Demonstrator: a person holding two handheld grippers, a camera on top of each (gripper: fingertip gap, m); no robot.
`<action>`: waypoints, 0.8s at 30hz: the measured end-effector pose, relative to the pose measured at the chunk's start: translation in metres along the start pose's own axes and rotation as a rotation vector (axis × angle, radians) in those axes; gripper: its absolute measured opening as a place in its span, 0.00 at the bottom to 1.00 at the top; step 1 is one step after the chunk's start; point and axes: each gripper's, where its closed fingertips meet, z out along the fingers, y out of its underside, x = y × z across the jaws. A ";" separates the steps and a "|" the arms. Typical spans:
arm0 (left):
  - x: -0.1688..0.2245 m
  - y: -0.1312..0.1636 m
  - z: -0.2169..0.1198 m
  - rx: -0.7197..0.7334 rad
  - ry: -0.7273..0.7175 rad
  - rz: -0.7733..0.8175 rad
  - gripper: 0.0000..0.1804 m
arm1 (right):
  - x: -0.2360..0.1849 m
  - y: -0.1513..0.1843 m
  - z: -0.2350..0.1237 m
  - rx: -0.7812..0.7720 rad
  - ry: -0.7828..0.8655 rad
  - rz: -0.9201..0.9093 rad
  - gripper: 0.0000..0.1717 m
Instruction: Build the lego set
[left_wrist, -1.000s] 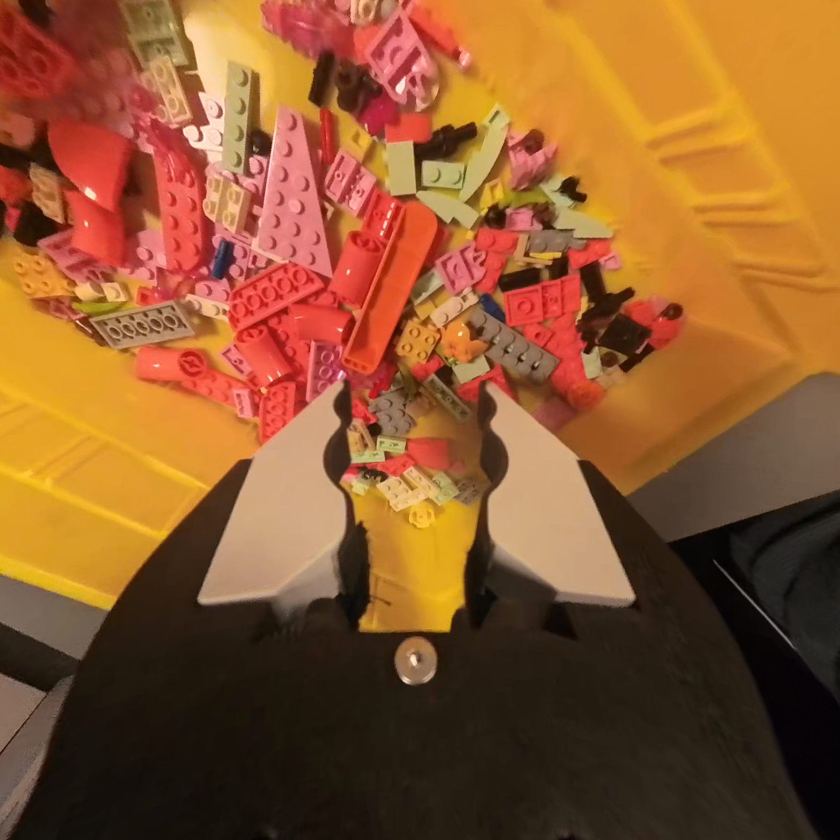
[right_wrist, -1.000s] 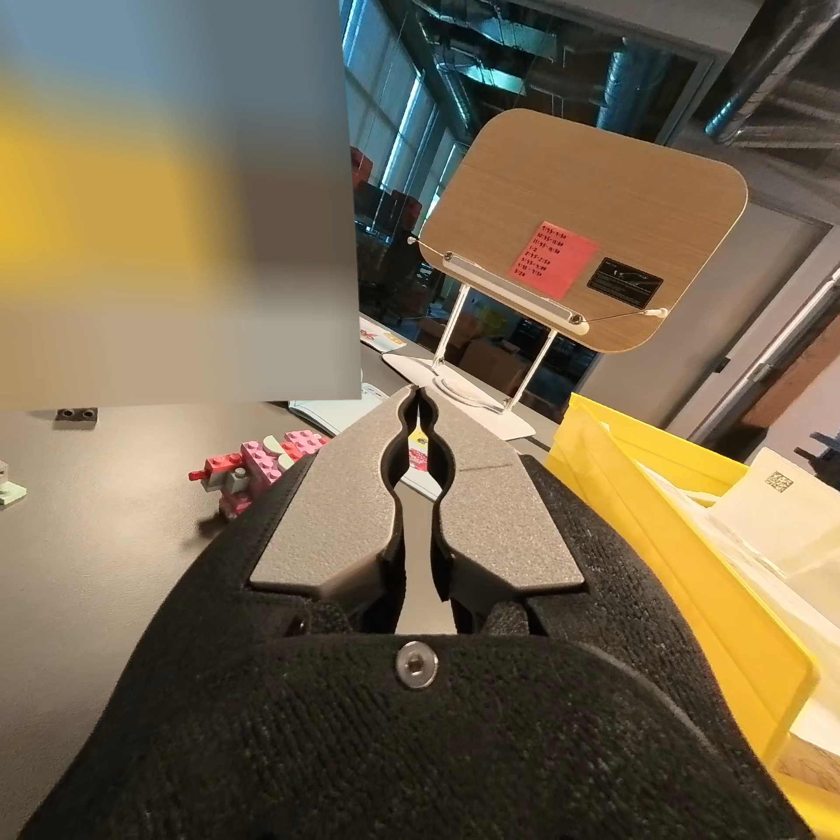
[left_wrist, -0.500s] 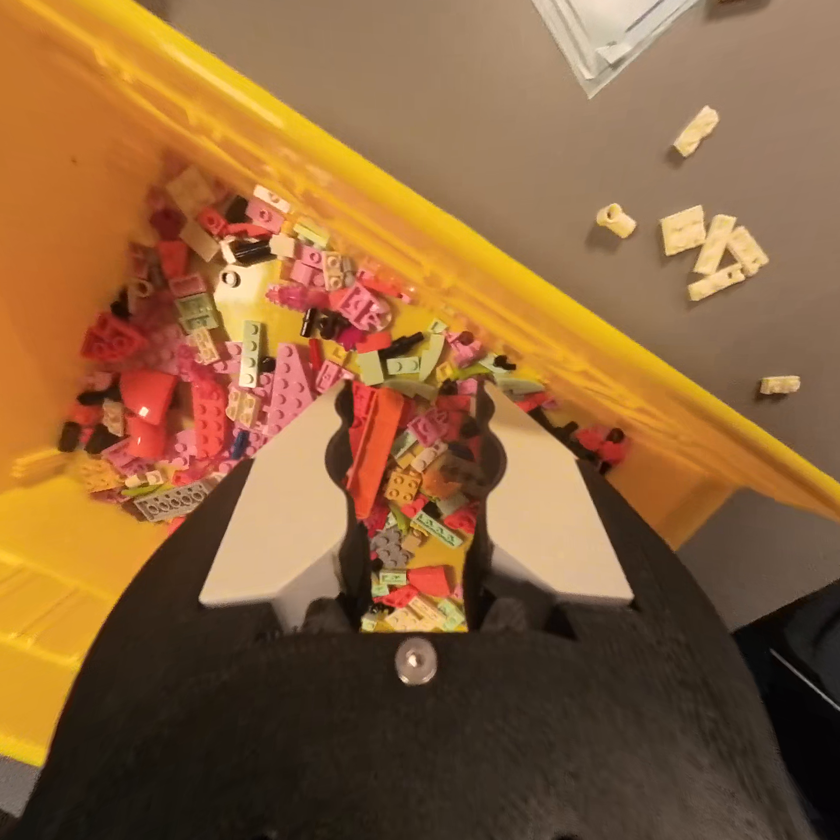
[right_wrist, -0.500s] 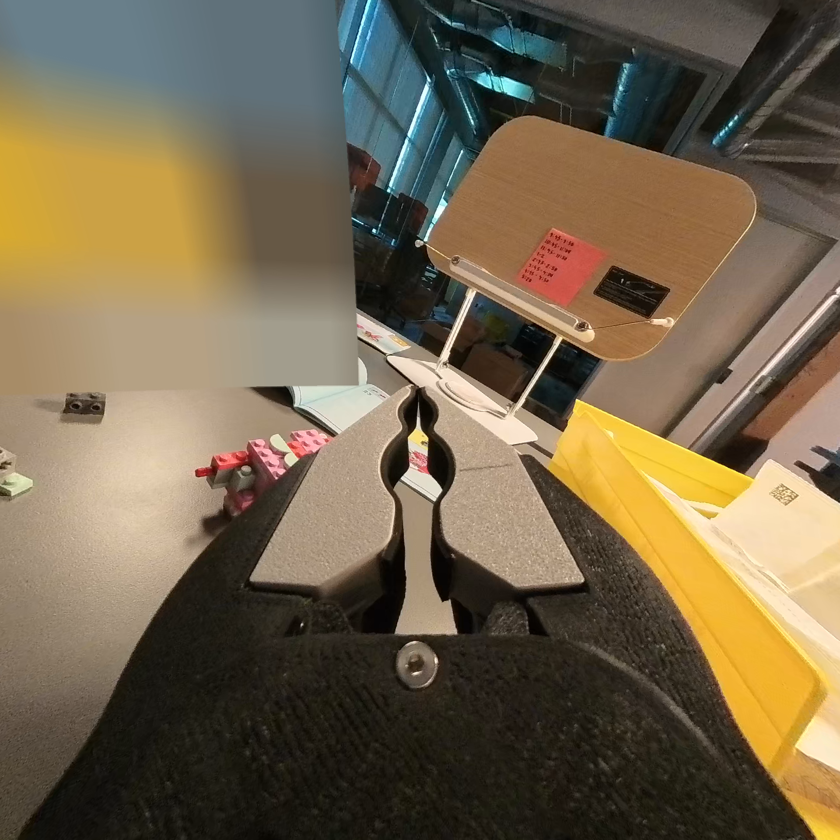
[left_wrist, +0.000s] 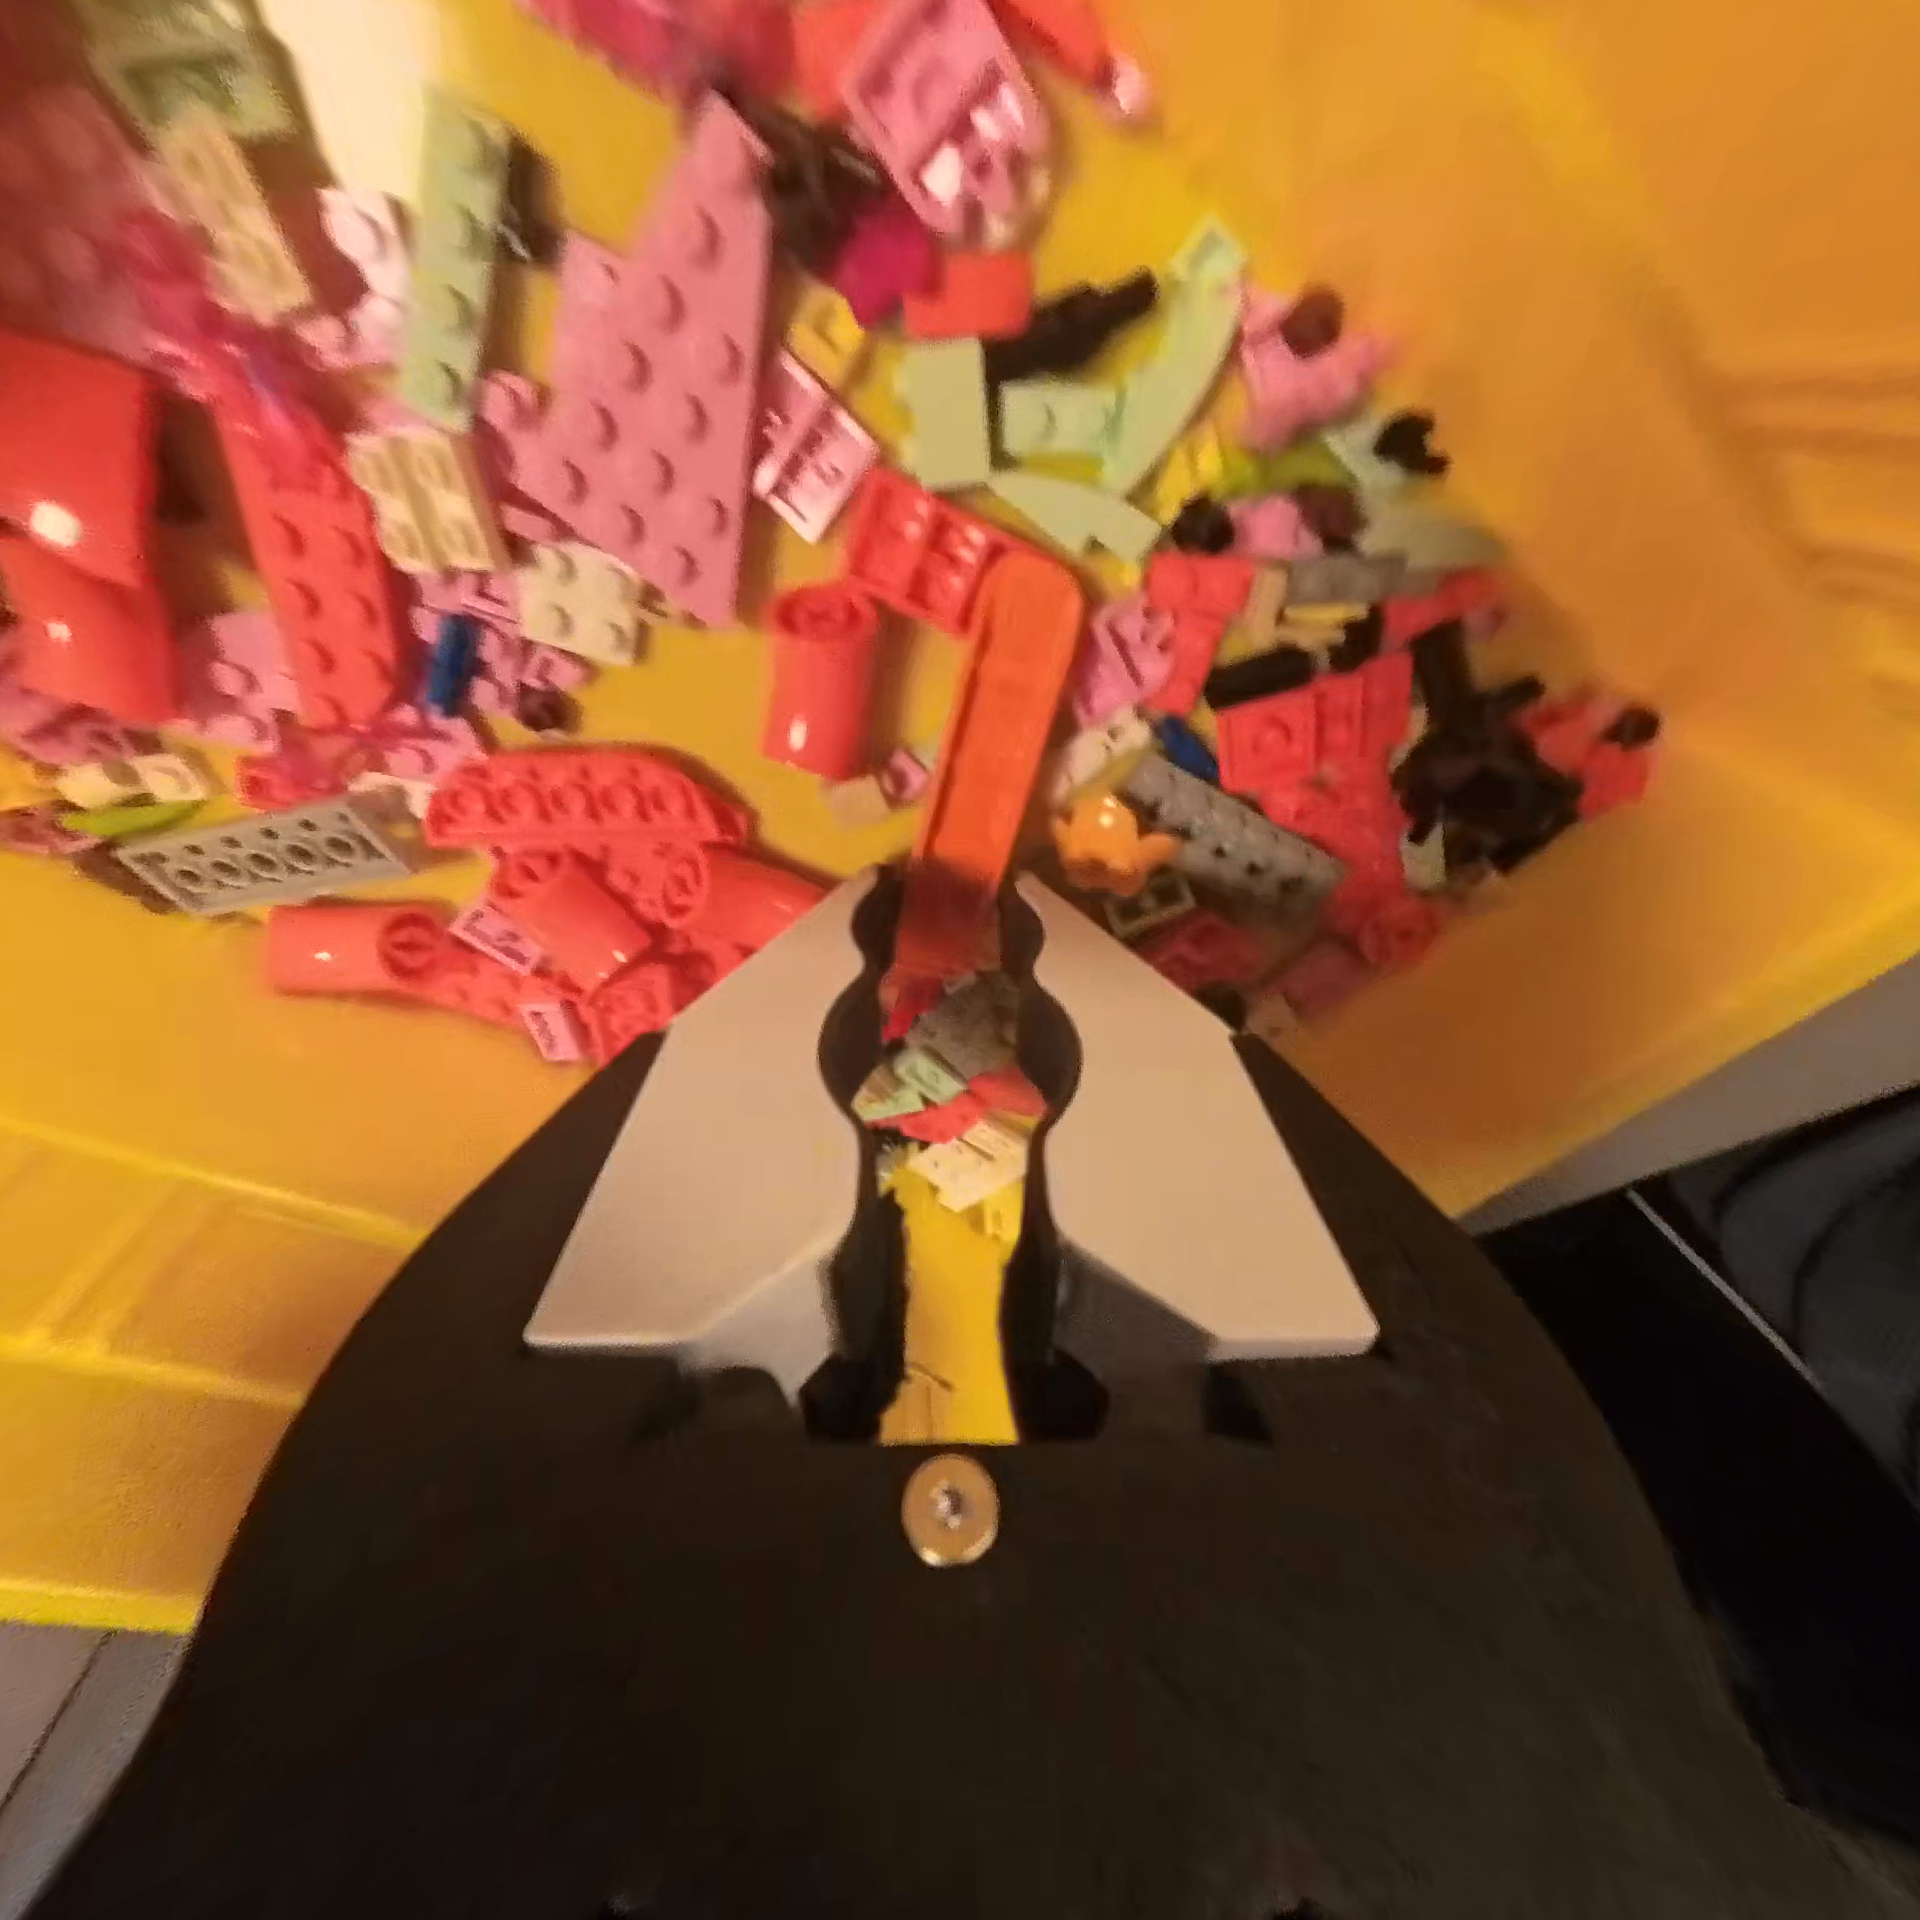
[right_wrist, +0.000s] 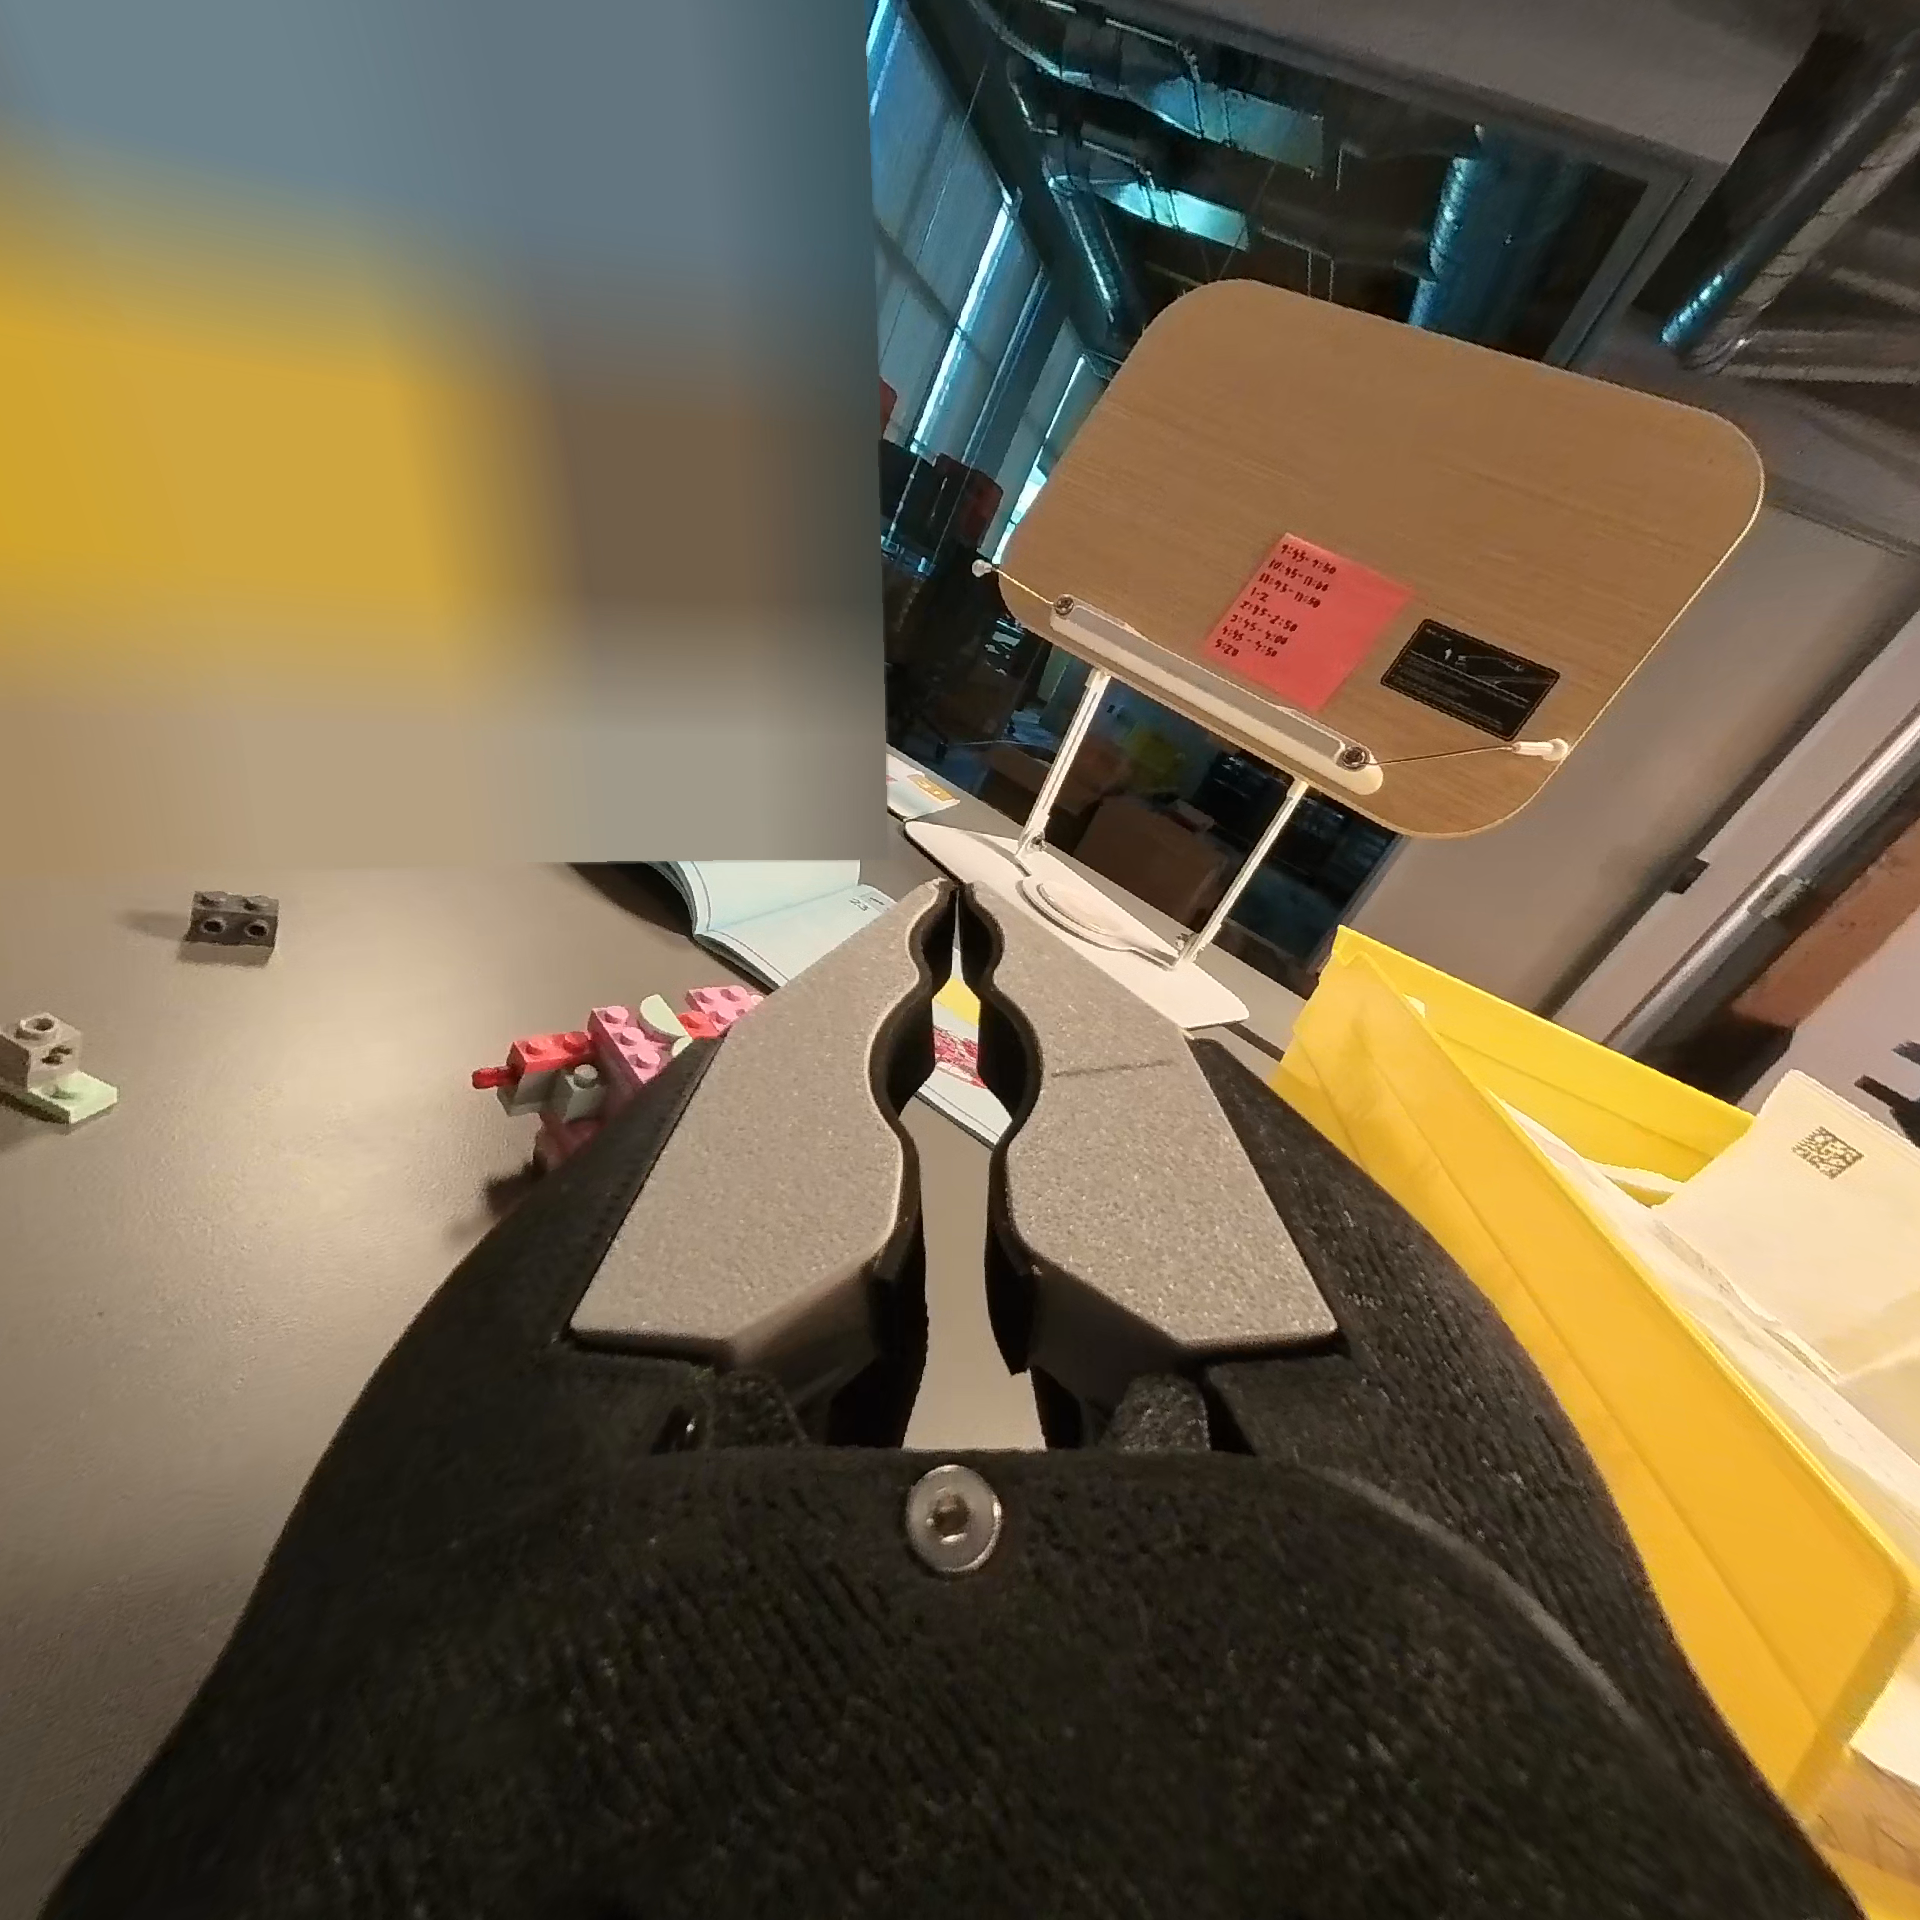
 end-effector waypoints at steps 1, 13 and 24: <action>0.004 0.006 0.001 -0.026 0.010 0.013 0.09 | 0.000 0.000 0.000 0.000 -0.002 -0.001 0.00; 0.013 0.000 -0.041 0.136 0.108 -0.096 0.14 | -0.003 -0.002 0.000 0.010 -0.022 0.014 0.00; 0.010 -0.073 -0.028 0.345 0.000 -0.020 0.14 | -0.005 -0.003 0.000 0.016 -0.035 0.021 0.00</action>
